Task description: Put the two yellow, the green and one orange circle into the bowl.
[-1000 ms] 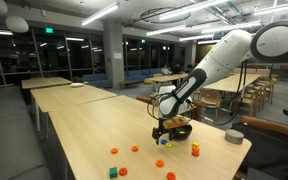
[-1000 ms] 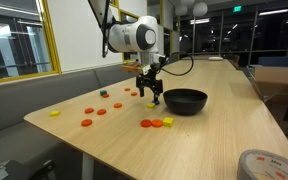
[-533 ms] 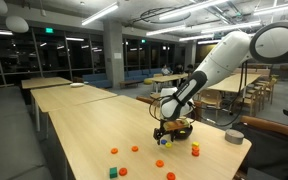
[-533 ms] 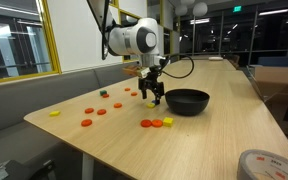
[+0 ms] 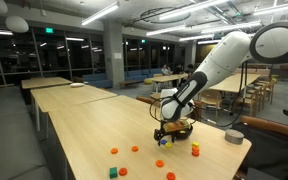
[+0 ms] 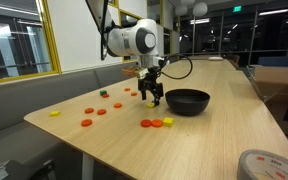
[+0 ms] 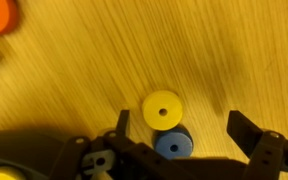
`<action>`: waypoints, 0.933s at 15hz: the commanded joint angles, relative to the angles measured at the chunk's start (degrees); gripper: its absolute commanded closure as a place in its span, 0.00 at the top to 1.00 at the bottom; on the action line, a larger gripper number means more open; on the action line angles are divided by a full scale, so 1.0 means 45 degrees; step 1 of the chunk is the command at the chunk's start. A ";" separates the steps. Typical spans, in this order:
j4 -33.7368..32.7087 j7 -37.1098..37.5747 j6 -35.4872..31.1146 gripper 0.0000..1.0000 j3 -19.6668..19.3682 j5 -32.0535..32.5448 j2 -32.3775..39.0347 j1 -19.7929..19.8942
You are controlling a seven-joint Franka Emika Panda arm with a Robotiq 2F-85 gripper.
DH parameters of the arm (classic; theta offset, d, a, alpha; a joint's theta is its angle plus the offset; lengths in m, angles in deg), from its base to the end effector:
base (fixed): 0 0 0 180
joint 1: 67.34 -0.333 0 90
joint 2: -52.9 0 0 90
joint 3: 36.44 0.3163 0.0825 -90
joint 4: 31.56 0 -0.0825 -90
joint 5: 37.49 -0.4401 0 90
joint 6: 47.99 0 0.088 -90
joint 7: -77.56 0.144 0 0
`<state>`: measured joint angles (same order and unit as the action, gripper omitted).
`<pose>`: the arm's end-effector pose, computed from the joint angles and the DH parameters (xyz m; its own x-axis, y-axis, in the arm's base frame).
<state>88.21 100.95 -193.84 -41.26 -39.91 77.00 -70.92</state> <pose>0.6236 -0.0152 0.1413 0.8969 -0.4406 0.0373 -0.4407 -0.8976 -0.0059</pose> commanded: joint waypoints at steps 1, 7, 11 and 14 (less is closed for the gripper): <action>0.0380 0.0309 -0.0256 1.00 -0.0089 -0.0033 -0.0356 -0.0147; 0.0559 0.0425 -0.0378 0.74 -0.0099 -0.0042 -0.0407 -0.0141; 0.0600 0.0422 -0.0503 0.42 -0.0072 -0.0126 -0.0406 -0.0104; 0.0601 0.0443 -0.0535 0.20 -0.0080 -0.0129 -0.0465 -0.0096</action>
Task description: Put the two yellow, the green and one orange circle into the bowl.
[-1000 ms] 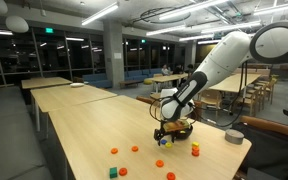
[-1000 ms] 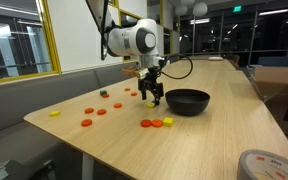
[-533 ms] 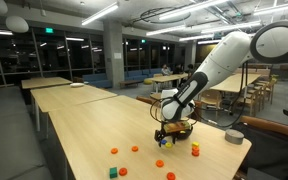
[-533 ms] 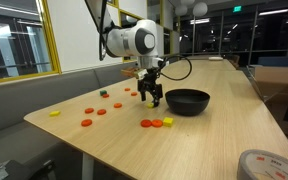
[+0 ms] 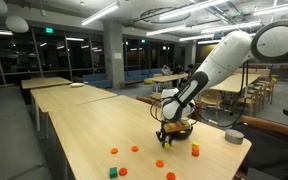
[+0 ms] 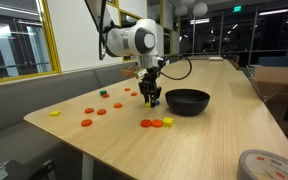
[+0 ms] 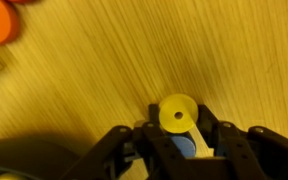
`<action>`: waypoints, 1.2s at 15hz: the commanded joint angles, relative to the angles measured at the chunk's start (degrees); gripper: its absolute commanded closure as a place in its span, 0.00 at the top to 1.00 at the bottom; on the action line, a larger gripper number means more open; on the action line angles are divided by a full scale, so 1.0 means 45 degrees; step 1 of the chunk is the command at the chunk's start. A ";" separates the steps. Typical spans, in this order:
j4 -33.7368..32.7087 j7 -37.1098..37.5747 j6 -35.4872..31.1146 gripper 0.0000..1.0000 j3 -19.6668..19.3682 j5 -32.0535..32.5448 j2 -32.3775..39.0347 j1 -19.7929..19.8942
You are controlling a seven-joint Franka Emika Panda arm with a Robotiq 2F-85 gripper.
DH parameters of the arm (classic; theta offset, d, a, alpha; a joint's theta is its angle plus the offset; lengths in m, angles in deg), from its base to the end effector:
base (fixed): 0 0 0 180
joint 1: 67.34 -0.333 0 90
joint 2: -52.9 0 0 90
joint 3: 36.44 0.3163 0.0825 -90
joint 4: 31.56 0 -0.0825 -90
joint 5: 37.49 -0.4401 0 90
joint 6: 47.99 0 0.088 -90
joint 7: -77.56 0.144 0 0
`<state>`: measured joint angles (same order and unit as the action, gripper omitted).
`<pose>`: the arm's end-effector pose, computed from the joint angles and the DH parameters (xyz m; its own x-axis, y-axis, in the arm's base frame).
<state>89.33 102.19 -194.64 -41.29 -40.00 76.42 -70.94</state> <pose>0.6187 -0.0154 0.1407 0.8861 -0.4617 0.0408 -0.4617 -0.8870 -0.0097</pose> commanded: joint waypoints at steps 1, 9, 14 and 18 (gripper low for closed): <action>0.0391 0.0150 -0.0425 0.16 -0.0065 -0.0139 -0.0388 -0.0071; 0.1398 -0.0420 -0.3947 0.16 -0.0015 -0.0445 -0.1375 0.0052; 0.2266 0.2277 -0.5420 0.16 -0.2368 0.1597 -0.1963 -0.1462; 0.2398 0.4923 -0.6076 0.16 -0.5025 0.4039 -0.1910 -0.3302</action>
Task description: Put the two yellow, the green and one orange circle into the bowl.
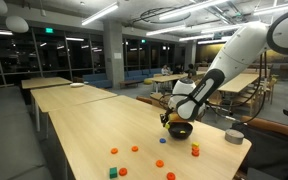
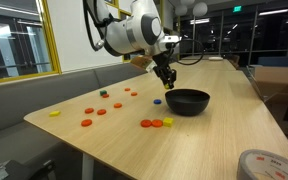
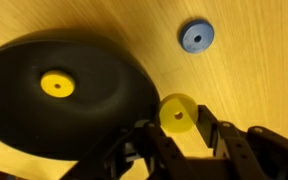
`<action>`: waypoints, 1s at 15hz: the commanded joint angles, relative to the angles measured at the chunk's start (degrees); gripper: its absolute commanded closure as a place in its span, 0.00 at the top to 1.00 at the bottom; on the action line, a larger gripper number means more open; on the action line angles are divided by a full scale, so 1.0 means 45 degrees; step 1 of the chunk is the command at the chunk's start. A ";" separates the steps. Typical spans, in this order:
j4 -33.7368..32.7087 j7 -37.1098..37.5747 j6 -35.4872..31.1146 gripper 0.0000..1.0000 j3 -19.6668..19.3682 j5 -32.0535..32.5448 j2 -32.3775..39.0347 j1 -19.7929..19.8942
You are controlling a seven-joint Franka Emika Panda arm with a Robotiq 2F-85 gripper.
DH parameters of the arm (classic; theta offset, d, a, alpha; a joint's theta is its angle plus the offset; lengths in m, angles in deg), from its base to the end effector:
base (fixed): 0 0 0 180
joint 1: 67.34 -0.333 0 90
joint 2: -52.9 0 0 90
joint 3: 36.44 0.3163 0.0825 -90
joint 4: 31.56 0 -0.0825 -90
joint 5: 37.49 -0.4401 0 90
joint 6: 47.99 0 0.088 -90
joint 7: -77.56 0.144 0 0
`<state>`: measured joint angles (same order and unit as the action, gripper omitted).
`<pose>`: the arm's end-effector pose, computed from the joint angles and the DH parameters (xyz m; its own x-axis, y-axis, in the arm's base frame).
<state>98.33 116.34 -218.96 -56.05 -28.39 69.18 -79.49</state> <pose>0.6186 -0.0745 0.2089 0.7169 -0.5457 0.4340 -0.5569 -0.8227 -0.1144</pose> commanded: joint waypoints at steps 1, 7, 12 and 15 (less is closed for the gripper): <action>0.0382 0.2334 -0.0750 0.16 -0.2321 0.1968 -0.0266 -0.1841; 0.0070 0.4595 0.1127 0.16 -0.4245 0.3450 -0.0106 -0.3735; -0.0215 0.5968 0.3383 0.67 -0.3239 0.4138 -0.0214 -0.3088; -0.0309 0.6646 0.3897 0.90 -0.2274 0.4735 -0.0325 -0.2246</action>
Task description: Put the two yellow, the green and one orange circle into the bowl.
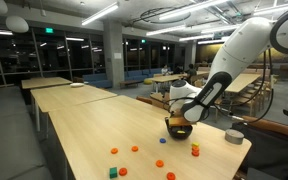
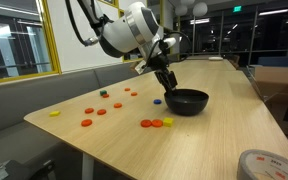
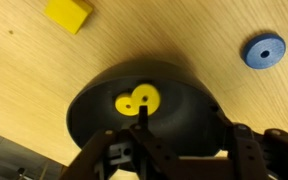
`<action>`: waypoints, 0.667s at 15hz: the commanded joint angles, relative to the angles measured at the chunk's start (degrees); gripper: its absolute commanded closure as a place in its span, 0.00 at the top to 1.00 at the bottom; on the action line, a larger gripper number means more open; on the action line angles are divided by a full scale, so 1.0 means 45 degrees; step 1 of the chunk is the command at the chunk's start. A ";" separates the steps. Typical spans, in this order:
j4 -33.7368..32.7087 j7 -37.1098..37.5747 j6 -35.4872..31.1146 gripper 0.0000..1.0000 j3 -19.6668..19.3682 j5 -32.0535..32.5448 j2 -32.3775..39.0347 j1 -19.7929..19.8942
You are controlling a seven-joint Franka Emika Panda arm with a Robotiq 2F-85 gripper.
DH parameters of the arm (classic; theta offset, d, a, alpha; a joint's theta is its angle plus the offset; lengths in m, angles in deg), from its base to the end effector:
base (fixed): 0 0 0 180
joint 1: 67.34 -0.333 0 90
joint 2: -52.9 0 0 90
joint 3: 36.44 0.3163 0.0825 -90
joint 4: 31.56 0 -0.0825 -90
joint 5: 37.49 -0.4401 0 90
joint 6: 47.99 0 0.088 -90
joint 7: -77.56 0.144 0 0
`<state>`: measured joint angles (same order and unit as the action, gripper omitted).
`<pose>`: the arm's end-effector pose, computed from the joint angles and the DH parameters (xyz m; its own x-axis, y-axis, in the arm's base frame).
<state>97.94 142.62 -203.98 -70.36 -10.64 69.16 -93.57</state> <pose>0.5955 -0.0808 0.1966 0.6341 -0.6554 0.4103 -0.7418 -0.6654 0.0834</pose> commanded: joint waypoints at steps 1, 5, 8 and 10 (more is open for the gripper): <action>-0.0203 0.0828 0.0296 0.96 0.1221 0.1031 -0.0359 0.1216; -0.0149 0.1285 -0.2057 1.00 0.1595 0.3199 -0.0464 0.1903; -0.0018 0.0806 -0.4033 1.00 0.0903 0.3950 -0.0396 0.1449; 0.0458 -0.0447 -0.5487 1.00 0.1806 0.3083 -0.0517 0.2262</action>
<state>97.33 146.19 -220.99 -65.68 5.18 68.74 -86.76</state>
